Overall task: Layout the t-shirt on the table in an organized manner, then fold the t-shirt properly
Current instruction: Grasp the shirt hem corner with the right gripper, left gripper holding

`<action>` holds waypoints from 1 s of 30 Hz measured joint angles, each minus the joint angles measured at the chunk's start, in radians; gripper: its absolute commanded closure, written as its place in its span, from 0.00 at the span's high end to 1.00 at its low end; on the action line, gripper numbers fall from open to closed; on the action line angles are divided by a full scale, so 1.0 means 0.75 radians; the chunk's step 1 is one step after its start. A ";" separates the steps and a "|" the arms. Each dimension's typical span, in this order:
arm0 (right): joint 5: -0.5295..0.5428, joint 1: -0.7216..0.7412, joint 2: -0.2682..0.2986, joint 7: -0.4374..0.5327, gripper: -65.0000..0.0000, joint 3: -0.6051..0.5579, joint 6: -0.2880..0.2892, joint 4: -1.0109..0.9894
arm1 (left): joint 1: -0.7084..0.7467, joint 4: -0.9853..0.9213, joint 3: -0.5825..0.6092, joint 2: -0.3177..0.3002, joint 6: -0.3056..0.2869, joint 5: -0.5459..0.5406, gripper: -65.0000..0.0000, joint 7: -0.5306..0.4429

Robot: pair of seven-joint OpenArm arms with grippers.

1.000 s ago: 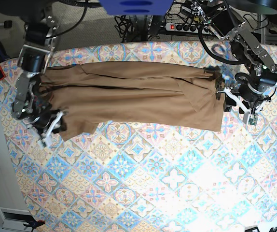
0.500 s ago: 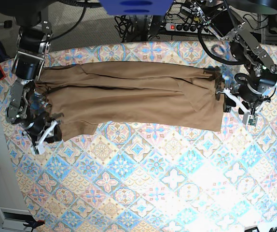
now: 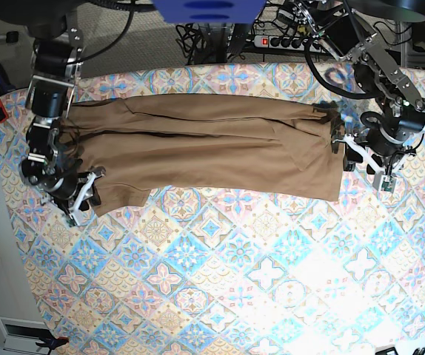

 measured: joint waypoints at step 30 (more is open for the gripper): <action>-0.573 -0.152 -0.269 -0.039 0.00 0.035 -0.095 0.314 | -0.005 0.000 0.002 -0.001 0.000 -0.001 0.49 0.000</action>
